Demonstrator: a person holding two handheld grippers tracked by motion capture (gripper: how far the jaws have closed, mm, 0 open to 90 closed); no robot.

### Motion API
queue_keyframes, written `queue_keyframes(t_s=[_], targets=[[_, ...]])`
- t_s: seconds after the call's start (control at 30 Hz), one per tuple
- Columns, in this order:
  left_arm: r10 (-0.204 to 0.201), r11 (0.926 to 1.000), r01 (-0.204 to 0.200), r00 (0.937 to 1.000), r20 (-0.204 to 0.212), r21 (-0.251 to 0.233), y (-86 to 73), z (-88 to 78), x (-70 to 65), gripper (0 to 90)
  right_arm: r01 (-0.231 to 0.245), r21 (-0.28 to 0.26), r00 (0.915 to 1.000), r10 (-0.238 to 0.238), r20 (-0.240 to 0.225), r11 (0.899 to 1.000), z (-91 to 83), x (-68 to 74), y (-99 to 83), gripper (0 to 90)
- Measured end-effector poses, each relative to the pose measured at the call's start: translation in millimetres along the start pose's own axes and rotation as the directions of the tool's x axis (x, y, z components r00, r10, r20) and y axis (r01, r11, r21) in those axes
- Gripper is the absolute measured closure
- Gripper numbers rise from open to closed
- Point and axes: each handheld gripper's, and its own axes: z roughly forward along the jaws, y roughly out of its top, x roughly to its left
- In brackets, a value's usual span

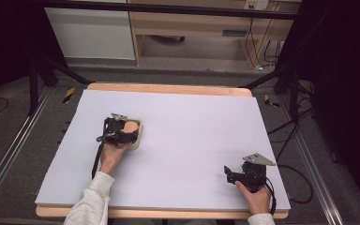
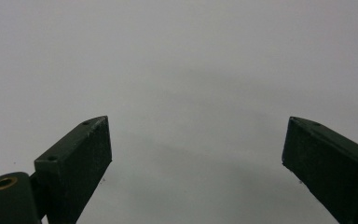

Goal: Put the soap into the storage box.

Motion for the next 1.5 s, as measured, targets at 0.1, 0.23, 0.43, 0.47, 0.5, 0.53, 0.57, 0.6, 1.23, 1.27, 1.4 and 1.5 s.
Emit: queue_keyframes(t_s=[0.1, 0.23, 0.43, 0.47, 0.5, 0.53, 0.57, 0.6, 1.23, 1.27, 1.4, 1.5], targets=[[0.000, 1.0000, 0.000, 1.0000, -0.001, -0.004, -0.3, 0.2, 0.0, 31.3, 0.002, -0.001, 1.0000, -0.002, 0.001, 1.000, 0.1, -0.1, 0.0, 8.4], [-0.003, 1.0000, 0.003, 1.0000, 0.005, -0.006, -0.6, 0.2, 0.5, 31.1, 0.003, -0.001, 1.0000, -0.003, -0.001, 1.000, 0.0, -0.2, 0.0, 8.4], [-0.013, 0.9992, 0.014, 0.9997, 0.022, -0.037, 1.4, -5.5, 1.4, 28.3, 0.001, -0.001, 1.0000, -0.001, -0.001, 1.000, -0.4, 0.0, 0.0, 8.4], [-0.015, 0.9987, 0.016, 0.9995, 0.027, -0.048, 2.2, -8.3, 1.4, 27.7, 0.002, -0.002, 1.0000, -0.002, -0.001, 1.000, -0.5, -0.1, 0.0, 8.4], [-0.015, 0.9984, 0.016, 0.9995, 0.029, -0.054, 2.8, -10.0, 1.1, 27.1, 0.002, -0.001, 1.0000, -0.002, 0.000, 1.000, -0.5, -0.2, 0.0, 8.3], [-0.014, 0.9982, 0.016, 0.9994, 0.031, -0.059, 3.2, -11.7, 0.7, 26.8, 0.001, -0.001, 1.0000, -0.001, 0.000, 1.000, -0.5, -0.2, 0.0, 8.4], [-0.015, 0.9979, 0.017, 0.9994, 0.031, -0.063, 3.3, -12.8, 0.2, 26.5, 0.001, -0.001, 1.0000, -0.001, 0.000, 1.000, -0.6, -0.2, 0.0, 8.4], [-0.009, 0.9978, 0.011, 0.9995, 0.030, -0.065, 3.4, -14.4, -0.2, 26.4, 0.000, -0.001, 1.0000, 0.000, 0.000, 1.000, -0.7, -0.1, 0.0, 8.4], [0.044, 0.9877, -0.031, 0.9957, 0.082, -0.153, -30.3, -67.9, -17.5, 26.2, -0.014, -0.008, 0.9998, 0.014, 0.010, 1.000, -3.8, -2.8, -1.0, 8.4], [0.042, 0.9868, -0.028, 0.9956, 0.084, -0.159, -32.6, -70.9, -17.5, 26.3, -0.017, -0.011, 0.9998, 0.017, 0.011, 1.000, -4.0, -2.7, -1.1, 8.4], [0.056, 0.9822, -0.039, 0.9945, 0.089, -0.184, -44.7, -81.1, -16.9, 26.6, -0.021, -0.010, 0.9997, 0.021, 0.009, 1.000, -5.3, -3.8, -1.8, 8.4], [0.071, 0.9801, -0.053, 0.9936, 0.087, -0.191, -58.4, -88.2, -13.5, 26.5, -0.022, -0.009, 0.9997, 0.022, 0.013, 1.000, -5.6, -4.5, -2.1, 8.4]])
